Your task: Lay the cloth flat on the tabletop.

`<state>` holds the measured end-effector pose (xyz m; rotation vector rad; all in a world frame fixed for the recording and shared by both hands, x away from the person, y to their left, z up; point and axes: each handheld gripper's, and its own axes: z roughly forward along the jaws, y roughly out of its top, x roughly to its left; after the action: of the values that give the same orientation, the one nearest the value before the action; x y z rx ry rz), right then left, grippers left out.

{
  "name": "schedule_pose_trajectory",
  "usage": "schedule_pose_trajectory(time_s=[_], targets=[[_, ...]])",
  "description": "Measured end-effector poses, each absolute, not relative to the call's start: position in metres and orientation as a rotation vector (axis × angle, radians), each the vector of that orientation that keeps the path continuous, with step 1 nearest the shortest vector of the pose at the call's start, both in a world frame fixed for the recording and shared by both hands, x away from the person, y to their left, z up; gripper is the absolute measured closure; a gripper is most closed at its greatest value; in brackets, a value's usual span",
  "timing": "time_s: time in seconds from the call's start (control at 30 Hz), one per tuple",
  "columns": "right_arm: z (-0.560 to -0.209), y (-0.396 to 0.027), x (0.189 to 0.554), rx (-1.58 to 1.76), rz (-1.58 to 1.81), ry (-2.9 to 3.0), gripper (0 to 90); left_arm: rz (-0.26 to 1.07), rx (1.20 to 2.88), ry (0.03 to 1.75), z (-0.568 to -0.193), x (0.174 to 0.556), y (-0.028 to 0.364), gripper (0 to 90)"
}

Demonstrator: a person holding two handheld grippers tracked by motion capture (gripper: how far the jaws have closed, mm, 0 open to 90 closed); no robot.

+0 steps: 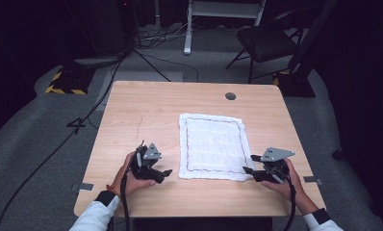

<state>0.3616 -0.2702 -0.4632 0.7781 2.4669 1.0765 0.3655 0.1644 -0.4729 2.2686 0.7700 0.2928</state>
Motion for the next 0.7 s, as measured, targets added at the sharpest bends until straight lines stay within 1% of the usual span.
schedule_pose_trajectory(time_s=[0.23, 0.43, 0.53, 0.63, 0.7], targets=[[-0.466, -0.235, 0.361, 0.674, 1.099, 2.515, 46.8, 0.327, 2.233, 0.814, -0.472, 0.385, 0.167, 22.2], [-0.469, -0.194, 0.361, 0.553, 1.135, 2.561, 46.5, 0.357, 2.225, 0.817, -0.472, 0.406, 0.159, 21.8], [-0.469, -0.173, 0.361, 0.498, 1.142, 2.578, 46.6, 0.341, 2.214, 0.824, -0.471, 0.416, 0.156, 21.0], [-0.47, -0.153, 0.361, 0.459, 1.156, 2.591, 47.4, 0.408, 2.219, 0.808, -0.471, 0.421, 0.149, 22.3], [-0.471, -0.14, 0.361, 0.436, 1.17, 2.613, 47.6, 0.368, 2.239, 0.812, -0.471, 0.427, 0.144, 21.0]])
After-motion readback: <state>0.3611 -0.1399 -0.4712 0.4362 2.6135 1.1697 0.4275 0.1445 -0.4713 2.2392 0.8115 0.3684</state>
